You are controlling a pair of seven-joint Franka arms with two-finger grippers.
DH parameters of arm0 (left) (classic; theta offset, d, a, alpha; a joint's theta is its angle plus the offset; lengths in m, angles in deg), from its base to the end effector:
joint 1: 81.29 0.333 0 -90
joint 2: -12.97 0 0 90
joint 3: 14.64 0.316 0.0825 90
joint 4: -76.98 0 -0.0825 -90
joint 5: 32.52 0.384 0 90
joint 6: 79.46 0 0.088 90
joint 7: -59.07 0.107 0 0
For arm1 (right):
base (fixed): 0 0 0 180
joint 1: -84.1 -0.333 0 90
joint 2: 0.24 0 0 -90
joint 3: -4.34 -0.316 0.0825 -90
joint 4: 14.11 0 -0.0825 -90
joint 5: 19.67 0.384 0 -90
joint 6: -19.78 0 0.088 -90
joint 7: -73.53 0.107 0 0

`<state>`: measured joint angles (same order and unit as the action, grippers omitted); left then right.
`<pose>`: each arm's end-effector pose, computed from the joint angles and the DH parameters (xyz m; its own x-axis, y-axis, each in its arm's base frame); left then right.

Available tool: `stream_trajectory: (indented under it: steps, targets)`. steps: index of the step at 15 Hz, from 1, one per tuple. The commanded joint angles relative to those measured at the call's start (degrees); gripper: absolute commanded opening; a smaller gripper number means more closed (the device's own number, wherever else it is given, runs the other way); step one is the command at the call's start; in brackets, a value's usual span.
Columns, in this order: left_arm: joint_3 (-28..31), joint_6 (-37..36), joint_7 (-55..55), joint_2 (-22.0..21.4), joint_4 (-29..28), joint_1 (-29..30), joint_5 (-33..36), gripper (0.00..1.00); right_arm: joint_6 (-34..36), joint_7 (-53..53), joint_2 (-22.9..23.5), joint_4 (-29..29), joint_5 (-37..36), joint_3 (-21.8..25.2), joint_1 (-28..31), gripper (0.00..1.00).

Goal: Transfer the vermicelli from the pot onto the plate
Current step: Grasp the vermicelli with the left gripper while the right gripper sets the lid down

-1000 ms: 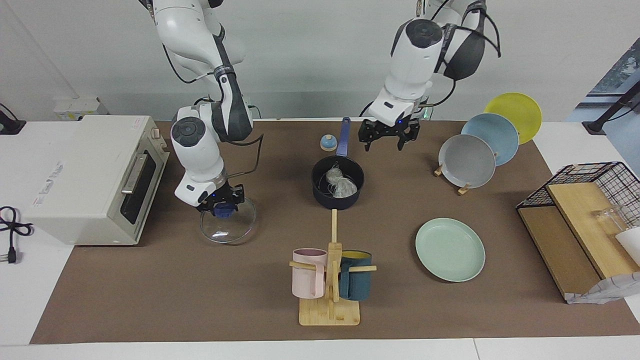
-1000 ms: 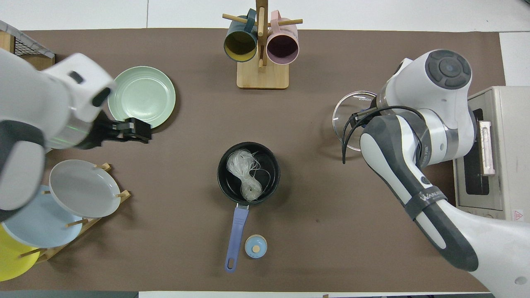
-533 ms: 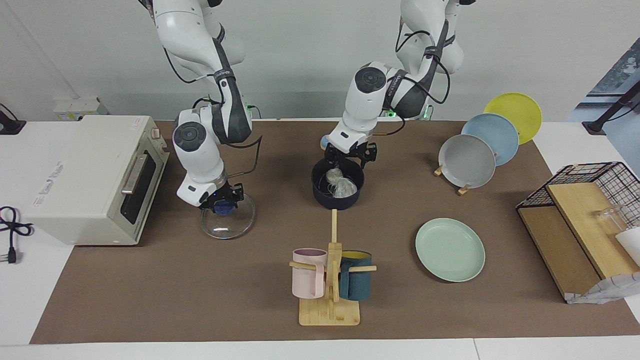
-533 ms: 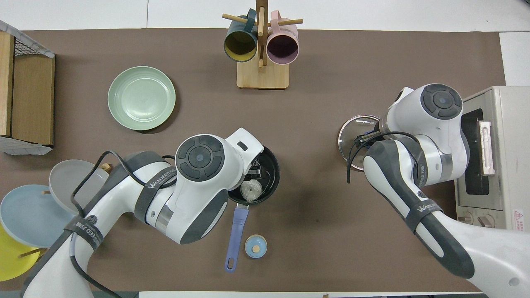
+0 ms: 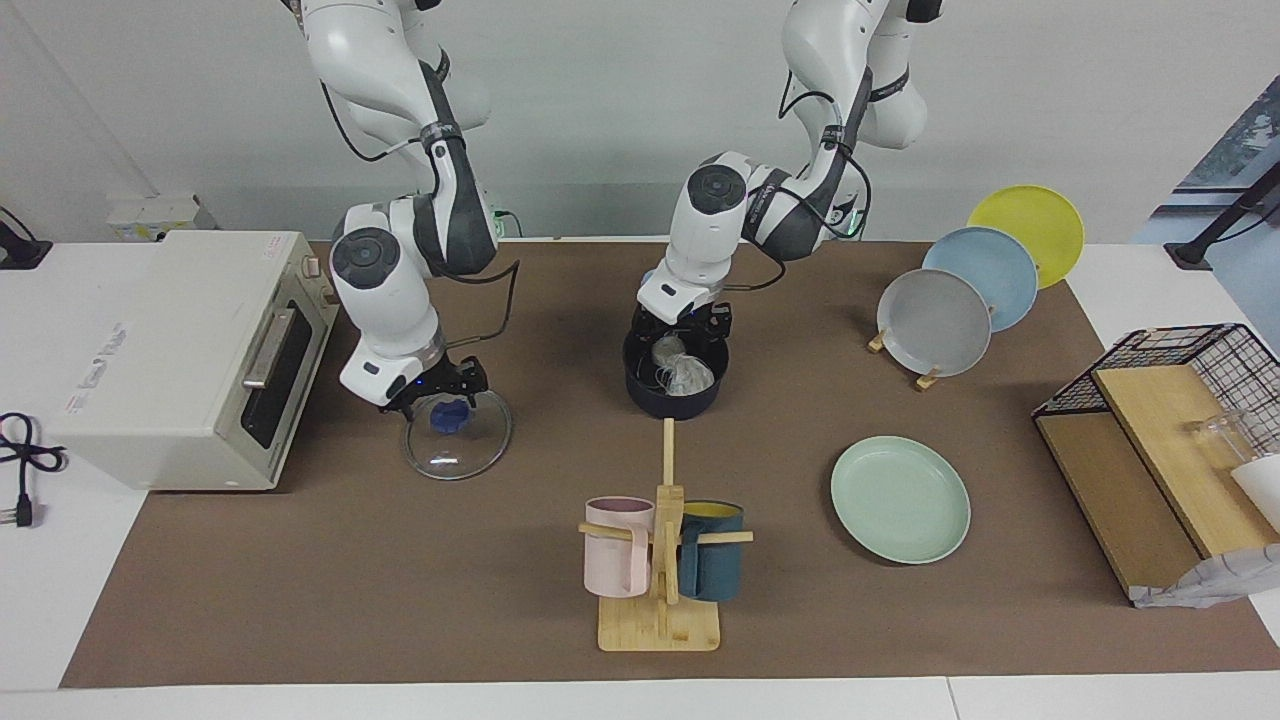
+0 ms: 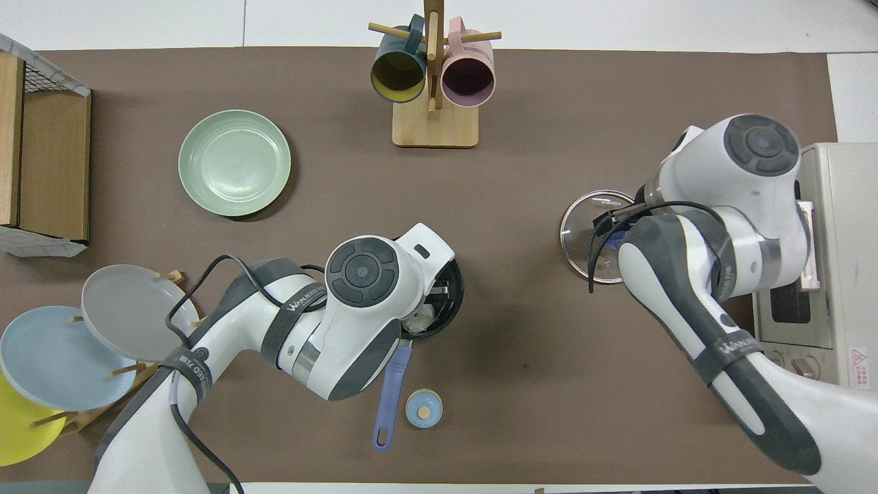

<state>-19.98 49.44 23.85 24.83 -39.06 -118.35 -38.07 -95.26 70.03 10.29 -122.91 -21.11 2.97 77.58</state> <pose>0.4343 -0.3983 0.3497 0.9970 -0.0647 -0.0429 -0.0608 -0.9944 0.0865 0.5885 0.0795 0.3992 0.9753 0.2074 -0.0758 0.2090 -0.9778 0.0129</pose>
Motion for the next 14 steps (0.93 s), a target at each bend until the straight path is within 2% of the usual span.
stream_trajectory:
  steps: [1, 4, 5, 6, 7, 8, 11, 14]
  targets:
    - [1.03, 3.10, -0.55, 1.93, -0.59, -1.79, -0.69, 1.00, 12.07, -0.63, -2.70, 7.87, -0.58, -0.56, 2.73, 1.00]
    - [1.12, 3.20, -0.11, 2.64, -0.42, -2.23, -0.69, 1.00, 20.79, -0.54, -6.91, 11.41, -0.58, 0.13, 3.00, 1.00]
    - [1.12, 2.93, -0.11, 2.64, -0.24, -2.23, -0.69, 0.93, 22.64, -0.54, -9.01, 11.42, -0.49, 0.83, 3.17, 1.00]
    - [1.12, 2.58, -0.11, 2.73, 0.02, -2.23, -0.69, 0.62, 24.06, -0.63, -10.78, 11.42, -0.31, 1.19, 3.70, 1.00]
    - [1.12, 2.49, -0.02, 2.73, 0.11, -2.14, -0.60, 0.25, 24.94, -0.63, -11.84, 11.42, 0.12, 1.28, 4.22, 1.00]
    - [1.21, 2.49, 0.24, 2.64, 0.11, -2.05, -0.60, 0.00, 25.91, -0.63, -12.37, 11.42, 0.21, 1.28, 4.49, 1.00]
    - [1.30, 1.97, 0.77, 2.03, 0.38, -1.79, -0.34, 0.00, 25.74, -0.45, -12.20, 11.33, 0.22, 1.37, 5.80, 1.00]
    - [1.56, -5.04, 1.12, 0.45, 4.23, -0.48, -0.34, 0.00, 26.27, -0.45, -11.59, 11.68, 0.30, 0.93, 7.21, 1.00]
